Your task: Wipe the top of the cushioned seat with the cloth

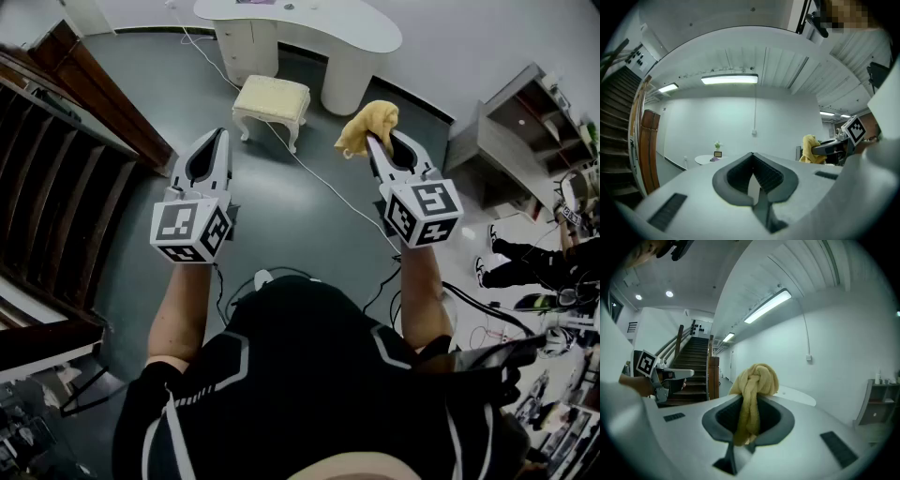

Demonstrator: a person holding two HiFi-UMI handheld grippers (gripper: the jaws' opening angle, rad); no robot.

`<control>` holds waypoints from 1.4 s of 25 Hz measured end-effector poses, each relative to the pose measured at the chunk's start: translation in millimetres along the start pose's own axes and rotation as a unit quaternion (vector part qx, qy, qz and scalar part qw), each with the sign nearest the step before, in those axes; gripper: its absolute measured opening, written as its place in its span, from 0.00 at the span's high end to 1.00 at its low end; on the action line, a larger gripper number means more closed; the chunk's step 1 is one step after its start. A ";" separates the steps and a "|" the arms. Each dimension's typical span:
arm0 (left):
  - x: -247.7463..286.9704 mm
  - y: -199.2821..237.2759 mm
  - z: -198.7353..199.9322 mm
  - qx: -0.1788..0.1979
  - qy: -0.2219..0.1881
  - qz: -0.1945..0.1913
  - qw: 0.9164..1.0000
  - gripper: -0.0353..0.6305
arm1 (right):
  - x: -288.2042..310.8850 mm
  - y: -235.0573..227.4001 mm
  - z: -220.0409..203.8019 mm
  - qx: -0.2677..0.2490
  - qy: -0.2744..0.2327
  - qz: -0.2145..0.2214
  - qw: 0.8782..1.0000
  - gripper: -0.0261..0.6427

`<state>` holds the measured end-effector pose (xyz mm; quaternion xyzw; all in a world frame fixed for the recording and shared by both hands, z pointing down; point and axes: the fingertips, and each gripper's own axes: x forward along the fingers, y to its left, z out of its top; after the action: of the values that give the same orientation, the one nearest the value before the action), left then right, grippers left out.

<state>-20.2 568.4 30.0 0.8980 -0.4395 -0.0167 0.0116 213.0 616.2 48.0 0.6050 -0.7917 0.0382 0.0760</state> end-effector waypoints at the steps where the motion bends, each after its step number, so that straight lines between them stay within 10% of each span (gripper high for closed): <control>1: -0.6 -0.2 -1.0 0.001 0.002 -0.001 1.000 0.94 | 0.4 0.9 0.1 -0.003 0.000 -0.002 1.000 0.87; 23: -20.0 66.8 -18.5 -0.013 0.021 -0.030 0.999 0.94 | 59.9 62.5 11.6 -0.017 -0.007 0.022 1.000 0.86; 35: 51.5 125.2 -35.5 -0.009 0.014 0.026 1.000 0.94 | 168.7 25.3 6.0 -0.005 -0.010 0.052 0.999 0.86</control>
<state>-85.9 451.1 68.9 0.8863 -0.4624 -0.0079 0.0261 144.9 461.3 71.0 0.5627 -0.8232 0.0316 0.0691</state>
